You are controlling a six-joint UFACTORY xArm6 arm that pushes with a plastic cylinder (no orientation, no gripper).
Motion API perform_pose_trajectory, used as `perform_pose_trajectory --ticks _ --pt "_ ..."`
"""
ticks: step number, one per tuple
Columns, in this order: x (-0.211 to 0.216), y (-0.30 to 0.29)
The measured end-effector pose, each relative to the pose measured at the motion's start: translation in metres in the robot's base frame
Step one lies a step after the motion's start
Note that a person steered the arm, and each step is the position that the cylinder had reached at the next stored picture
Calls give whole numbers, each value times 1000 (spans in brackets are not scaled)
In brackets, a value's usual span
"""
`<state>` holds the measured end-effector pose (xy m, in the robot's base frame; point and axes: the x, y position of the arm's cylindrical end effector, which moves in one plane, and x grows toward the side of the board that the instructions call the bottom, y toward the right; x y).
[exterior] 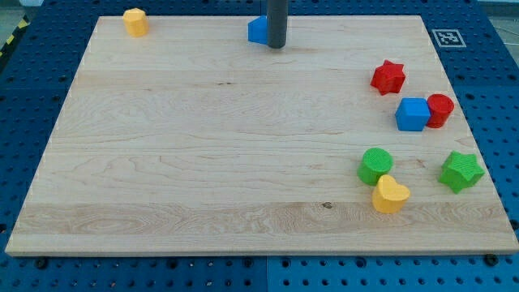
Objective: Move the blue triangle to the top center
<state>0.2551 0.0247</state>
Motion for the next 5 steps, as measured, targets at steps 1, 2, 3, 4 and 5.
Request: perform_pose_trajectory --ticks 1,2,3,4,5 --pt "-10 -8" --pt "-10 -9" --pt "-3 36" --pt "37 64" --pt "74 64"
